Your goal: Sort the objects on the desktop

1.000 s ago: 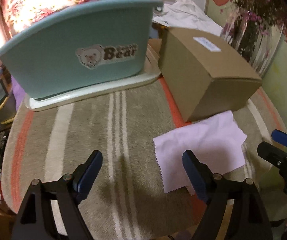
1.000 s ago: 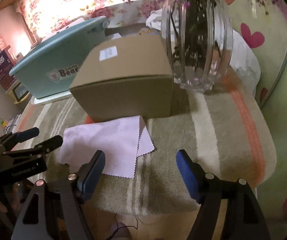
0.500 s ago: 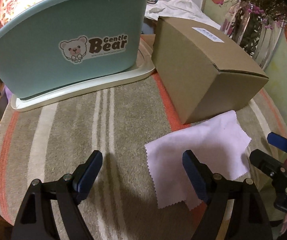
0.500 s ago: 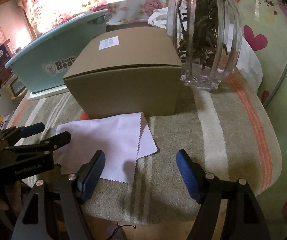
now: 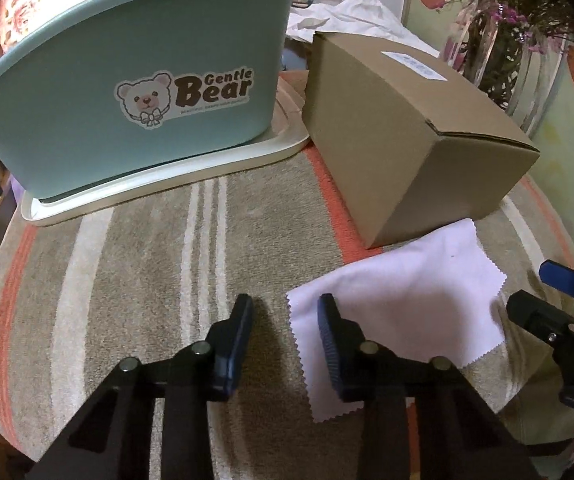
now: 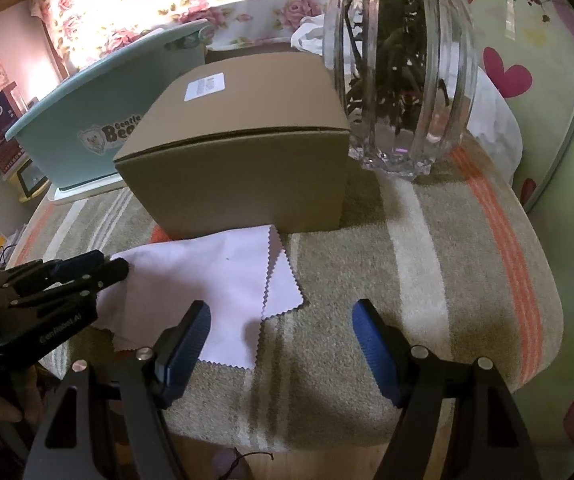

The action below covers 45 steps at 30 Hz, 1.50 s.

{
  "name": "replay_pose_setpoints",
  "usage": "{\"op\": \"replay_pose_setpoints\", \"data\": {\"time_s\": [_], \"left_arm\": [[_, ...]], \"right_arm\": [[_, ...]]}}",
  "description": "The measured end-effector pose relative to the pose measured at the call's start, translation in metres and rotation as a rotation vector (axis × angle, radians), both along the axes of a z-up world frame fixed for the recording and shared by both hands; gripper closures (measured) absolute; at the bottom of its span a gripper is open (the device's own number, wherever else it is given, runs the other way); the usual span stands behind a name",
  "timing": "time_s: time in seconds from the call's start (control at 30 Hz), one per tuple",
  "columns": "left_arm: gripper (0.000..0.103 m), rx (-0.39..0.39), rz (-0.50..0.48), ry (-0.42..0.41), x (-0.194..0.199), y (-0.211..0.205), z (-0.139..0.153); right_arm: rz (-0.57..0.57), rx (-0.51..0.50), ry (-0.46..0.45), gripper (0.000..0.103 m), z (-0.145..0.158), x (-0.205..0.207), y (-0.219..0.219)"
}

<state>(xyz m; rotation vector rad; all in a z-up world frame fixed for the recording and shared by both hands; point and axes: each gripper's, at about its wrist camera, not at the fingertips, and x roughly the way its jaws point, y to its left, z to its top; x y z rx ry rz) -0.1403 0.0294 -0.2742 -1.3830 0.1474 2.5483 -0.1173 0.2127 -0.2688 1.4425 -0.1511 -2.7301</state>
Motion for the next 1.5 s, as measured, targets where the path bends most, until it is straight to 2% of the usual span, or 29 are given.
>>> {"op": "replay_pose_setpoints", "data": {"time_s": [0.07, 0.13, 0.43, 0.9, 1.1, 1.2, 1.3, 1.37, 1.5], "left_arm": [[0.074, 0.007, -0.004, 0.001, 0.002, 0.000, 0.000], [0.084, 0.014, -0.012, 0.000, 0.005, 0.001, 0.001], [0.098, 0.033, -0.032, 0.007, 0.017, 0.004, 0.004], [0.102, 0.071, -0.043, 0.040, 0.036, -0.001, 0.029], [0.102, 0.082, -0.056, 0.072, 0.026, -0.007, 0.063], [0.102, 0.088, -0.061, 0.083, 0.006, -0.001, 0.062], [0.102, 0.045, -0.077, 0.065, -0.003, 0.007, 0.052], [0.102, 0.014, -0.078, 0.034, -0.001, 0.006, 0.044], [0.100, 0.025, -0.047, -0.006, 0.003, -0.002, 0.031]], "right_arm": [[0.002, -0.002, -0.004, 0.026, -0.001, 0.001, 0.000], [0.005, 0.000, -0.005, 0.026, -0.001, 0.002, 0.000], [0.004, -0.004, -0.011, 0.026, -0.003, 0.005, -0.001], [0.010, -0.012, 0.003, 0.026, 0.003, 0.006, -0.002], [0.037, -0.031, 0.011, 0.026, 0.006, 0.012, -0.007], [0.051, -0.037, 0.012, 0.026, 0.008, 0.015, -0.011], [0.054, -0.046, 0.008, 0.026, 0.008, 0.017, -0.012], [0.054, -0.041, 0.002, 0.024, 0.006, 0.017, -0.013], [0.056, -0.033, 0.002, 0.020, -0.002, 0.016, -0.010]]}}
